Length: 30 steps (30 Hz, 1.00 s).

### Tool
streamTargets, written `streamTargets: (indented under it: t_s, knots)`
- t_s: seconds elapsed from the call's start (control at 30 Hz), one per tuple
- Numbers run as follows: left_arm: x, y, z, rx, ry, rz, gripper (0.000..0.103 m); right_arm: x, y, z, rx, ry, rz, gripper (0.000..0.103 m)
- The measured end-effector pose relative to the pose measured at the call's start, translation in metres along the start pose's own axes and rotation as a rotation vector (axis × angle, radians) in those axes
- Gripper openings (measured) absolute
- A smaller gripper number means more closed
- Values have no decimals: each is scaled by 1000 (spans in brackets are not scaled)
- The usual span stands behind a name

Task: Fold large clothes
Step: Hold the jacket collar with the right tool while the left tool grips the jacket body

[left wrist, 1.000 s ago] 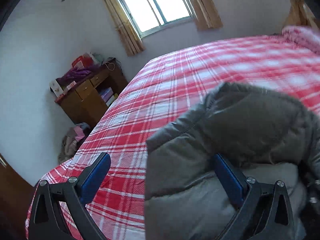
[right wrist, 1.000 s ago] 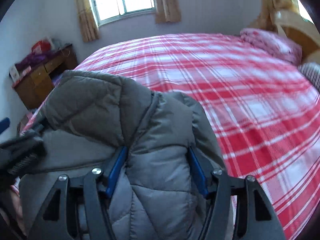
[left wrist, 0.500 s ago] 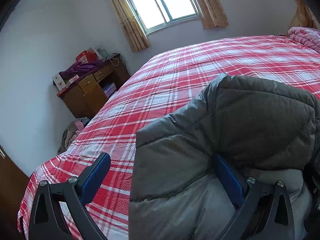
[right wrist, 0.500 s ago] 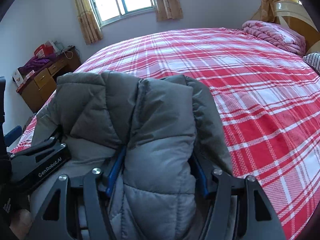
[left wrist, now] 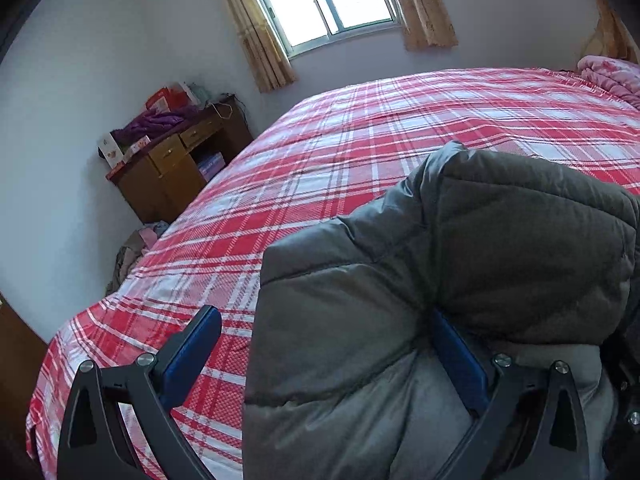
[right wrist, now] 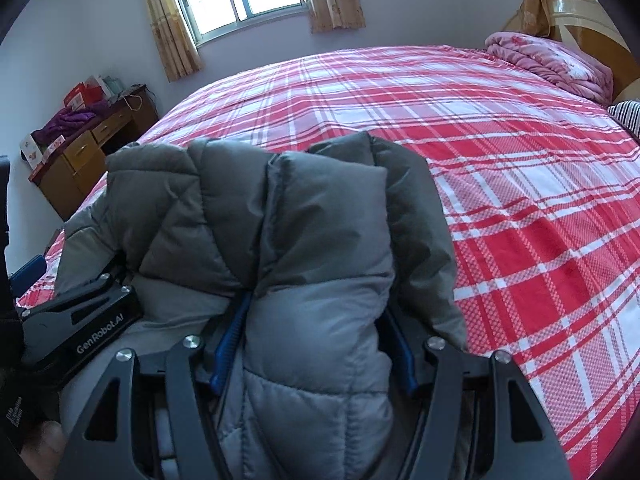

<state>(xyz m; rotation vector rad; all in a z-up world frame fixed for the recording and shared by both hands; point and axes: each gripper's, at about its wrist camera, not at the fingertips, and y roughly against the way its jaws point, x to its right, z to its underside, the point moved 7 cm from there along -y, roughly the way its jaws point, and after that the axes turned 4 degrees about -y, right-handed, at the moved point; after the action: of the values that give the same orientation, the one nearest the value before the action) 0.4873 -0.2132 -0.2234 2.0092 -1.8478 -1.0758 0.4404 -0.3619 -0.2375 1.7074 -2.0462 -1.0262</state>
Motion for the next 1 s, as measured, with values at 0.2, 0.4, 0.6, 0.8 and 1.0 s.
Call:
streamTargets:
  t_s: [0.2, 0.4, 0.6, 0.8, 1.0]
  knots:
    - [-3, -5, 3, -16, 27, 42, 102, 0, -2, -1, -4, 8, 16, 65]
    - [-1, -7, 4, -24, 29, 52, 102, -1, -4, -1, -7, 14, 29, 66]
    - [-1, -11, 5, -46, 31, 75, 102, -3, -7, -2, -13, 27, 51, 68]
    - [1, -14, 6, -59, 23, 77, 102, -4, -10, -3, -17, 35, 67, 69]
    - [1, -16, 7, -67, 20, 81, 102, -5, -13, -3, -23, 46, 87, 71]
